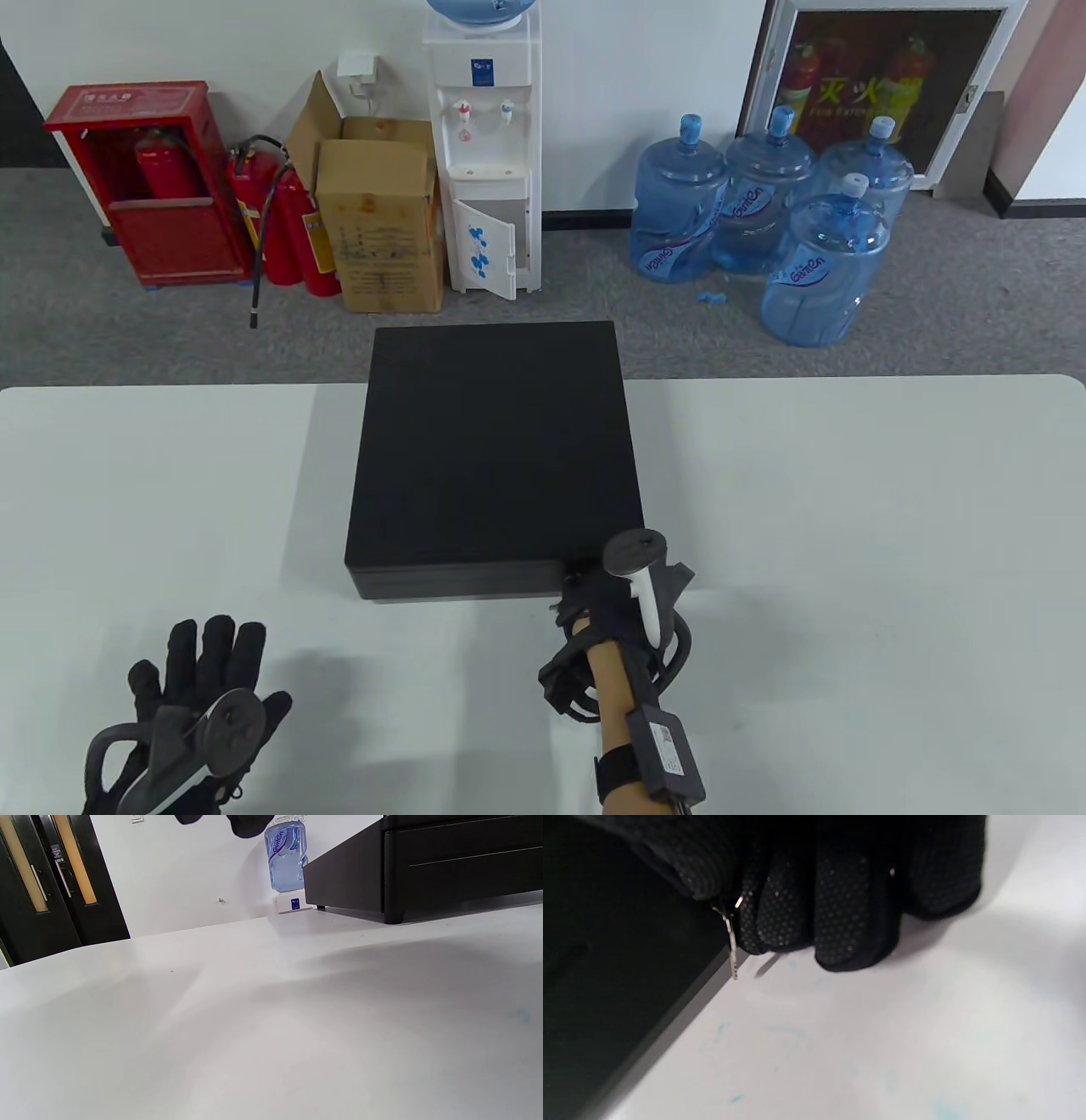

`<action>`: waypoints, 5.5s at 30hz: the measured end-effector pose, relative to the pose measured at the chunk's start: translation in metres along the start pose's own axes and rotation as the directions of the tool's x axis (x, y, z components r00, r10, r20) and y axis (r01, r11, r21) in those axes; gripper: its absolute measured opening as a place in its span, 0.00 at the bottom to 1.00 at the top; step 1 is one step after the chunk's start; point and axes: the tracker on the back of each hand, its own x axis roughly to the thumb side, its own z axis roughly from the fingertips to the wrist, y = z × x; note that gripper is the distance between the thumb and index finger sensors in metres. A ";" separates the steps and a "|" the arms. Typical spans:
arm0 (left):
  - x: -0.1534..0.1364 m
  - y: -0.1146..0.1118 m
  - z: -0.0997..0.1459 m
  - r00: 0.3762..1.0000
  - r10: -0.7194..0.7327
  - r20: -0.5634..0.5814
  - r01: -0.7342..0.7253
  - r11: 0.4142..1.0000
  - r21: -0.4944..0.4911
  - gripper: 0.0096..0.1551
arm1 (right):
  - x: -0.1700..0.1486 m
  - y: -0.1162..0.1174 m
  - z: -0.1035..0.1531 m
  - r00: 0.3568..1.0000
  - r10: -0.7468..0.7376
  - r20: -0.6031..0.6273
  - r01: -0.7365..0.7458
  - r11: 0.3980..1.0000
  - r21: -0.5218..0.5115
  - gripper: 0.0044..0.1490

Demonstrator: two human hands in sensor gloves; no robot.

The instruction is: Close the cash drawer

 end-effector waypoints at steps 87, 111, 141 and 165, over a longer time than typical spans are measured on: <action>0.001 -0.002 0.000 1.000 0.012 0.029 -0.013 1.000 0.027 0.50 | -0.051 -0.112 0.101 0.947 0.241 0.211 -0.065 0.790 -0.610 0.25; 0.002 -0.002 0.000 0.999 0.005 0.033 -0.006 1.000 0.029 0.50 | -0.119 -0.118 0.061 0.771 0.579 -0.266 -0.546 0.386 -0.744 0.25; 0.004 -0.002 -0.001 1.000 -0.002 0.031 0.002 1.000 0.016 0.49 | -0.160 -0.122 0.024 0.865 0.396 -0.306 -0.501 0.690 -0.523 0.27; 0.003 -0.001 0.000 1.000 -0.003 0.023 0.002 0.999 0.033 0.49 | -0.058 -0.101 0.112 0.777 0.620 0.109 -0.324 0.542 -0.775 0.45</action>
